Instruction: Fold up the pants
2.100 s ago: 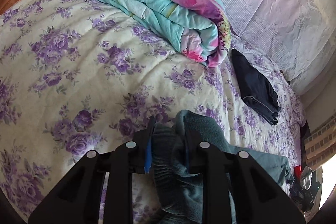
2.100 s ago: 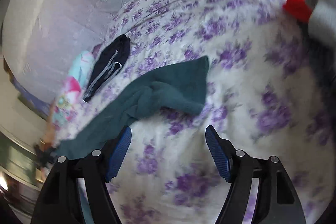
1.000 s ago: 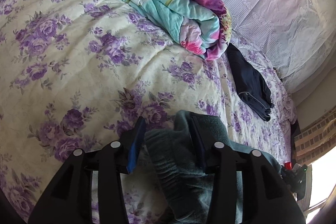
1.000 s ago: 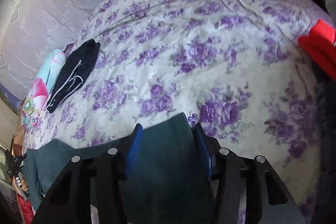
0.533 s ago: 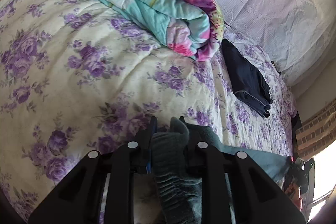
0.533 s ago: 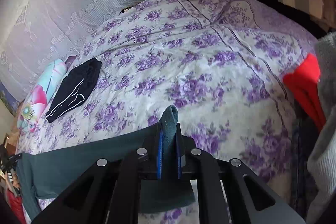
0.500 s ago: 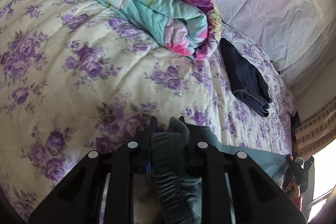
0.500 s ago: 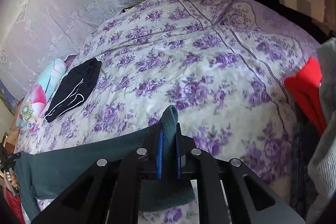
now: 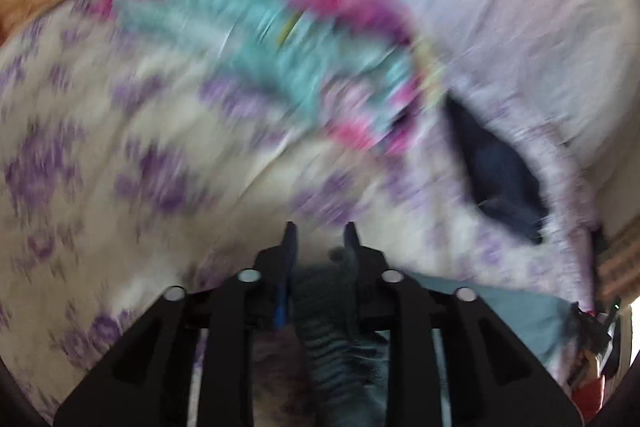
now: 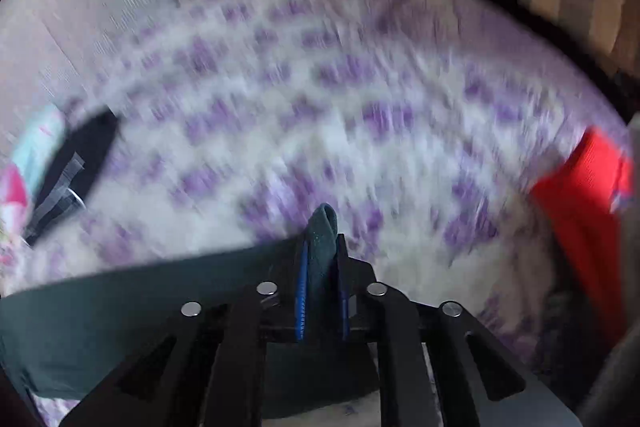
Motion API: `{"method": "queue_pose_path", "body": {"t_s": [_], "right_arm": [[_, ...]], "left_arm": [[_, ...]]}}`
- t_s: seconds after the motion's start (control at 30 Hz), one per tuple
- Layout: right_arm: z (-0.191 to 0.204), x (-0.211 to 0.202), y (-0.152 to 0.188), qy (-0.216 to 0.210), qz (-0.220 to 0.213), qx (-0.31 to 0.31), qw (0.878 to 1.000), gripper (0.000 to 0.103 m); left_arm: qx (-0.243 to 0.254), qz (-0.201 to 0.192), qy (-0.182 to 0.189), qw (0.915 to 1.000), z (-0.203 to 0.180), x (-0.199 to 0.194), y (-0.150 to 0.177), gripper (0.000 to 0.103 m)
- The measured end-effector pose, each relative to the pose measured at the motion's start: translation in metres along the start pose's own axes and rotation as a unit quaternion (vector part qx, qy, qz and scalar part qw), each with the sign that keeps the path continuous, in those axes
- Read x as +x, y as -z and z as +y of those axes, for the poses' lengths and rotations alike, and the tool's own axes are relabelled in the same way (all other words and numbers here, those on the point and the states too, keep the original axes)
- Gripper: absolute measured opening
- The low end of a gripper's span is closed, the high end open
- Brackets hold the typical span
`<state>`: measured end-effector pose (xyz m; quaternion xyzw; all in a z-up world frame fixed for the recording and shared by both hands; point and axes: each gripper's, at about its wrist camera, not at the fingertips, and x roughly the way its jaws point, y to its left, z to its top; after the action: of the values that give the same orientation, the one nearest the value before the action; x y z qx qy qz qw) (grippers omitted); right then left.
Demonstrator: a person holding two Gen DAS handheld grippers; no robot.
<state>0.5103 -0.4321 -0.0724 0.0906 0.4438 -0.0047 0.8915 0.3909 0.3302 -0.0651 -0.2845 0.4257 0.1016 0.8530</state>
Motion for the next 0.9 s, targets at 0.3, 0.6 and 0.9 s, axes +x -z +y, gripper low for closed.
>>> {"method": "queue_pose_path", "body": {"t_s": [0.3,0.6,0.9], "right_arm": [[-0.01,-0.106,0.027,-0.06,-0.084,0.002,0.995,0.063],[0.007,-0.218,0.166,-0.118,-0.074,-0.017,0.99,0.074],[-0.029,-0.3,0.27,-0.123,-0.06,-0.007,0.991,0.076]], "left_arm": [[-0.055,-0.009,0.054,0.997,0.05,-0.087,0.02,0.09],[-0.025,0.072,0.07,0.9946,0.072,-0.119,0.123,0.087],[-0.034,0.077,0.101,0.9913,0.048,-0.106,0.135,0.026]]}}
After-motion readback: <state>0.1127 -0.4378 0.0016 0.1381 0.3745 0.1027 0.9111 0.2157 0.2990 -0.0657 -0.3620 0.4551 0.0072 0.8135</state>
